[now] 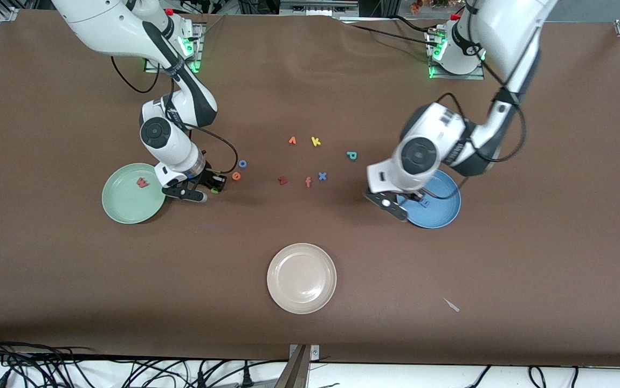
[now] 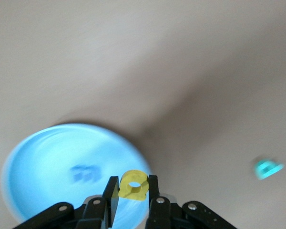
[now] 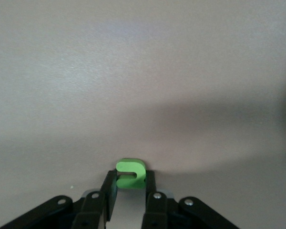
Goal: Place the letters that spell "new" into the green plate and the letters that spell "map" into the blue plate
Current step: 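Drop the a on the blue plate while the right gripper drops the u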
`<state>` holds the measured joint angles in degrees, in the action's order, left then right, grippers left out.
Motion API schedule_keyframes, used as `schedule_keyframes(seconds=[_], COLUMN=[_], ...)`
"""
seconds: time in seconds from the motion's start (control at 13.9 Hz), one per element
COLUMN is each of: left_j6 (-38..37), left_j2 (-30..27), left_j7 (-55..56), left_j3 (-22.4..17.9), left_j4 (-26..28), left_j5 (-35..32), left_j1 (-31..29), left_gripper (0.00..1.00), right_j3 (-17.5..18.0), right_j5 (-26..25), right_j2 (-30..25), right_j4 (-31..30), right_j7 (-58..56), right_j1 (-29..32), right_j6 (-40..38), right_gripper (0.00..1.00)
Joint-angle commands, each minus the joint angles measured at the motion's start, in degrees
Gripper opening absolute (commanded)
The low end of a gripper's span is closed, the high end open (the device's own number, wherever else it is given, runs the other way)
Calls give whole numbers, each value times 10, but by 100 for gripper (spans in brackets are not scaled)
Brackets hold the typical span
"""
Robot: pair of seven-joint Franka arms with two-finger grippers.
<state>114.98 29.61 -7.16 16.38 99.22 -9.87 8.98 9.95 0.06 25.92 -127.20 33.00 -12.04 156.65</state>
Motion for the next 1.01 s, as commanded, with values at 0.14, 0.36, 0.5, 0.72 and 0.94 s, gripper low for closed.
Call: schedule_keyframes(seconds=[0.14,0.36,0.5,0.72,0.94], left_j6=[-15,-15,-16,-38,-39], left_j2=[5,13,18,13,6], left_j7=[-61,-70,-70,-59,-38], left_j3=[6,6,6,8,23], left_j4=[21,24,24,13,12], left_j5=[-13,-13,-13,-12,-5], left_j1=[-48,-55,-55,-48,-43], left_gripper=[17,30,100,100,100], right_j3=[-5,-36,-48,-93,-101], right_j5=[1,2,1,1,5], right_j2=[-14,-116,-161,-177,-163], right_j4=[-11,-12,-16,-32,-60], right_j7=[-26,-141,-258,-389,-412], right_j1=[-4,19,71,103,121], right_j6=[-1,-152,-208,-213,-160], right_gripper=[19,19,19,21,51])
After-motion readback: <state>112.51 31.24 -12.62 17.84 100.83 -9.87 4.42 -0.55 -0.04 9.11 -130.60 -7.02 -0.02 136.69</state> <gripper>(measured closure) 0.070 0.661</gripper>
